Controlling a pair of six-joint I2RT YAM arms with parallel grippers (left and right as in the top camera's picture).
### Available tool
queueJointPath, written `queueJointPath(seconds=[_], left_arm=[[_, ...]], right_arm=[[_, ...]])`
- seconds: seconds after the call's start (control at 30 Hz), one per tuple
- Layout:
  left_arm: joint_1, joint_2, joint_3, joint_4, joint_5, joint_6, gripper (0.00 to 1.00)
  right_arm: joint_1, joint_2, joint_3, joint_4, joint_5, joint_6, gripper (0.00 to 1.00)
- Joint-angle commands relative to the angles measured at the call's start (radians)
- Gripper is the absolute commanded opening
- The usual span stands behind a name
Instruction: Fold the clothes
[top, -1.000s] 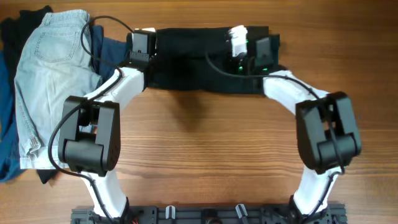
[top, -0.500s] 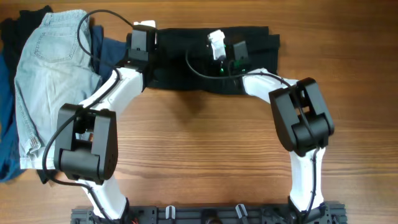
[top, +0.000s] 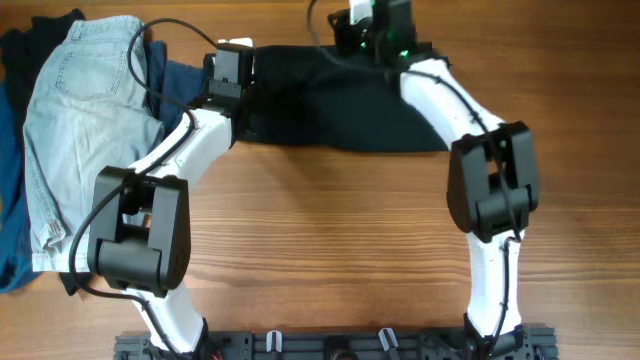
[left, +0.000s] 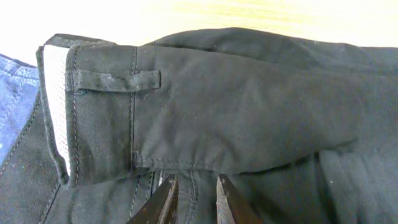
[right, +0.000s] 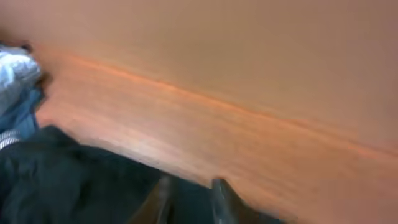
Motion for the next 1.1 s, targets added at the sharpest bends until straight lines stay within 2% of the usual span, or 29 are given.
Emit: queueJointPath(seconds=[0.0,0.03,0.07,0.13,0.27,0.33,0.43,0.57,0.73,1.07], left_arm=[[-0.009,-0.025,0.001,-0.018,0.032,-0.005,0.19],[-0.011,-0.025,0.001,-0.028,0.031,0.003,0.18],[-0.012,-0.025,0.005,-0.035,0.031,0.002,0.17],[-0.016,-0.025,0.077,-0.128,0.043,-0.006,0.15],[-0.019,-0.021,0.439,-0.476,0.037,-0.041,0.15],[-0.018,-0.004,0.592,-0.56,0.032,-0.04,0.14],[-0.017,0.059,0.747,-0.576,0.031,-0.039,0.14],[-0.017,0.173,0.786,-0.586,0.051,-0.04,0.14],[-0.023,0.294,0.785,-0.71,0.202,-0.04,0.08],[-0.073,0.393,0.785,-0.777,0.209,-0.028,0.07]], right_arm=[[-0.026,-0.014,0.092,-0.256,-0.092,0.005,0.62],[-0.028,-0.031,0.103,-0.341,-0.095,0.005,0.88],[-0.029,-0.05,0.107,-0.405,-0.094,0.006,1.0],[-0.029,-0.105,0.108,-0.523,-0.094,0.006,0.99],[-0.029,-0.186,0.108,-0.637,-0.094,0.006,1.0],[-0.03,-0.214,0.108,-0.687,-0.094,0.012,1.0],[-0.043,-0.222,0.108,-0.747,-0.097,0.05,1.0],[-0.064,-0.222,0.108,-0.811,-0.098,0.063,1.0],[-0.093,-0.222,0.108,-0.848,-0.098,0.063,1.0],[-0.098,-0.217,0.106,-0.87,-0.095,0.062,1.0]])
